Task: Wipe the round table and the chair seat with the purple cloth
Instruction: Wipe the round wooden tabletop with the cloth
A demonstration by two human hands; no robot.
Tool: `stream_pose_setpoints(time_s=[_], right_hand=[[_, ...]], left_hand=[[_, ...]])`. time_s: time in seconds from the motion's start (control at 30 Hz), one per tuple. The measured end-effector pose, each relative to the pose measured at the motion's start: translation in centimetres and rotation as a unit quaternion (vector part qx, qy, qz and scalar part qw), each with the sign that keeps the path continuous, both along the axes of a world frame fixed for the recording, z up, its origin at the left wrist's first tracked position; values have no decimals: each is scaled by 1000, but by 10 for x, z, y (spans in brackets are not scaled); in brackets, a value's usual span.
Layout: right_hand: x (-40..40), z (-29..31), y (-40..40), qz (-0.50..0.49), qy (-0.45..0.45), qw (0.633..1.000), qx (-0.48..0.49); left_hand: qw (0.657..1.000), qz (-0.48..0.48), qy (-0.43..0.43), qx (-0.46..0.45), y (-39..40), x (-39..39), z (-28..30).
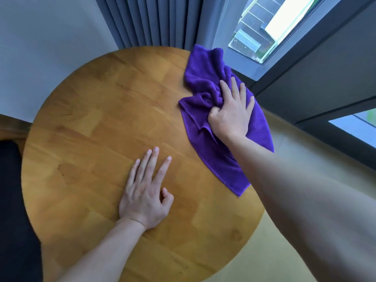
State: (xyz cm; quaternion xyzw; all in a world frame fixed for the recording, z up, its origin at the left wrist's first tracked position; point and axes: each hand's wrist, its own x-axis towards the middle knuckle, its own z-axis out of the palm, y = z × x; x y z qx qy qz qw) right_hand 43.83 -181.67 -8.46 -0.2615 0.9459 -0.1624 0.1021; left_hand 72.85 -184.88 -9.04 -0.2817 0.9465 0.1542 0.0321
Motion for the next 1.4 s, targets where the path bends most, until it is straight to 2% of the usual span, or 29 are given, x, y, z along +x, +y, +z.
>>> stream_pose_setpoints(time_s=[0.27,0.37,0.5,0.63,0.7,0.83,0.93,1.0,1.2,1.4], right_hand=[[98,-7,73,62,42,997,-2],[73,-7,65,68,29,997,16],[15,-1,10,-14,-10,999,35],[11,-1,-12,-45,-14,998,30],[31,-1,4,-13,3,999,29],[94,-4,62,116,36,992,35],[104,-8,84,169,45,983,50],[83,-7,73,161,46,984,60],[21,-5,0,59,17,995,78],[65,-4,28,70,32,996,46]], left_hand=[[1000,5,10,15,0,-2,5],[1000,3,14,13,0,-4,3],[1000,-4,8,6,0,-2,2],[1000,-4,16,5,0,-1,3],[1000,-5,15,4,1,-1,3],[1000,-3,21,11,0,-1,4],[1000,-5,24,10,1,-3,3],[999,-2,30,13,1,-4,2],[1000,0,16,3,-1,-3,1],[1000,3,18,5,2,-1,2]])
